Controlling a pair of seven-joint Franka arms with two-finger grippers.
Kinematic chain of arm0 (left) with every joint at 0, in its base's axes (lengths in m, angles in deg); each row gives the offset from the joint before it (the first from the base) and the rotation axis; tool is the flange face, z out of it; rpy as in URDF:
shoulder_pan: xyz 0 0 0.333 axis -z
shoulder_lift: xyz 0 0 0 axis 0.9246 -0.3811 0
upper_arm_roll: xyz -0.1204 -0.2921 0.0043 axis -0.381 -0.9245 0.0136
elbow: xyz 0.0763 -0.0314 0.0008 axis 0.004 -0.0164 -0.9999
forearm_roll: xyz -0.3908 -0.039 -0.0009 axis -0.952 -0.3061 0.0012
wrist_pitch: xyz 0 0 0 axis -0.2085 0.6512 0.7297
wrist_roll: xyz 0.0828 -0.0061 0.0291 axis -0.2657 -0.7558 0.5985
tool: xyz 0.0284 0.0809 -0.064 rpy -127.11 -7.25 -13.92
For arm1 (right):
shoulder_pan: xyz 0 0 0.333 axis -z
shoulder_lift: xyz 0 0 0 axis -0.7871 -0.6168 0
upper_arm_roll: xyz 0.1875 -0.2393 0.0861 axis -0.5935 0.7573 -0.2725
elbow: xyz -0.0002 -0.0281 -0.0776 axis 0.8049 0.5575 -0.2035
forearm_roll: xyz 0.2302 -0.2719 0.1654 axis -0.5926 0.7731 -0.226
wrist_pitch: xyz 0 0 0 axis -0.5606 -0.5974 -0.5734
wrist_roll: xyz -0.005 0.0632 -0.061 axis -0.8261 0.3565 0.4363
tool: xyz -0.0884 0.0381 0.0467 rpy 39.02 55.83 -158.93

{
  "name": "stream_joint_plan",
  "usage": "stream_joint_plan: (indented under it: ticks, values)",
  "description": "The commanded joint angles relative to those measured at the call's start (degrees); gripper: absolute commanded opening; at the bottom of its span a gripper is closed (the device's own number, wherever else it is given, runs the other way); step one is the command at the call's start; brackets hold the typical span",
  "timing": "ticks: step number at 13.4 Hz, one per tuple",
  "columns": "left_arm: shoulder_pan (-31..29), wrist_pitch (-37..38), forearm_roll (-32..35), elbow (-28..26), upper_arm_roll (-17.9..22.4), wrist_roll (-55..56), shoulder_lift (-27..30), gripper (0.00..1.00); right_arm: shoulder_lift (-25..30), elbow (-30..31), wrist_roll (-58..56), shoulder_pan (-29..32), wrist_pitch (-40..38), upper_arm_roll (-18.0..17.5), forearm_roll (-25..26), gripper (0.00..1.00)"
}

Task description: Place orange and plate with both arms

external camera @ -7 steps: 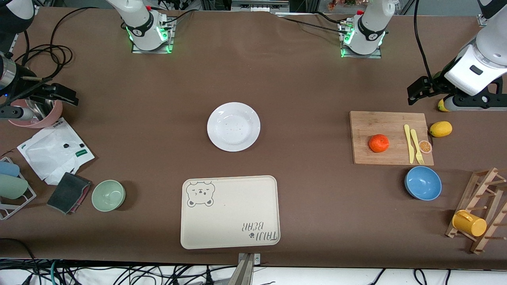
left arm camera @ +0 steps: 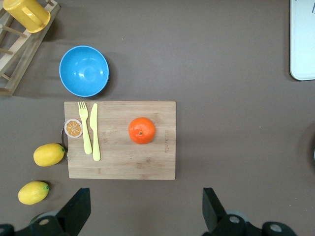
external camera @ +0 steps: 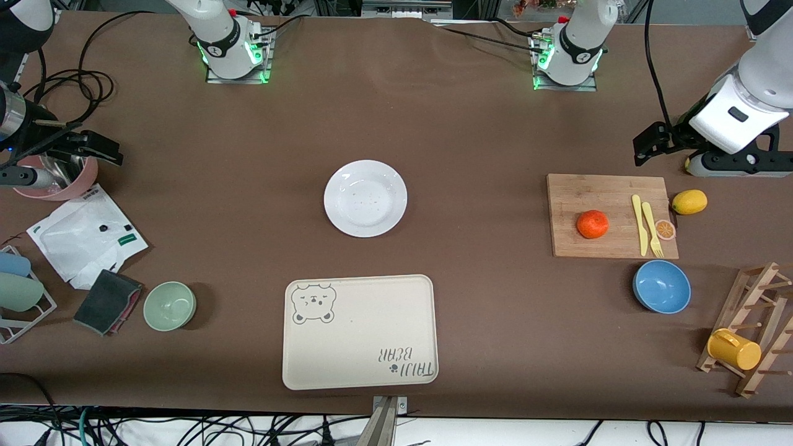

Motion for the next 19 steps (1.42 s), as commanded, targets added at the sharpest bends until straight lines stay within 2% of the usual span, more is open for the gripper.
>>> stream_joint_plan:
  ticks: [1,4,8,10,13,17,19]
  values:
    - [-0.04,0.45,0.66,0.99,-0.12,-0.53,-0.61,1.0,-0.39,-1.27,0.75,0.63,-1.05,-0.52,-0.15,1.0]
    - [-0.39,0.54,0.57,0.82,-0.04,-0.35,-0.78,1.0,-0.39,-1.18,0.75,0.63,-1.05,-0.43,-0.15,1.0]
    - [-0.3,5.54,-0.13,1.17,-0.04,0.17,-1.31,1.0,-0.39,-1.1,0.75,0.63,-1.05,-0.34,-0.15,1.0]
    - [-0.3,5.55,-0.3,1.26,0.05,-0.26,-1.4,1.0,-0.39,-1.1,0.75,0.63,-1.05,-0.34,-0.15,1.0]
    - [0.4,5.64,0.4,3.45,-0.12,-1.57,-3.15,1.0,-0.39,-1.1,0.75,0.63,-1.05,-0.34,-0.15,1.0]
    - [-0.39,3.71,0.49,3.54,-0.04,-1.49,-4.64,1.0,-0.39,-1.1,0.75,0.63,-1.14,-0.34,-0.15,1.0]
    - [-0.3,-0.14,0.57,3.46,0.05,-1.76,-6.75,1.0,-0.39,-1.1,0.75,0.63,-1.14,-0.34,-0.15,1.0]
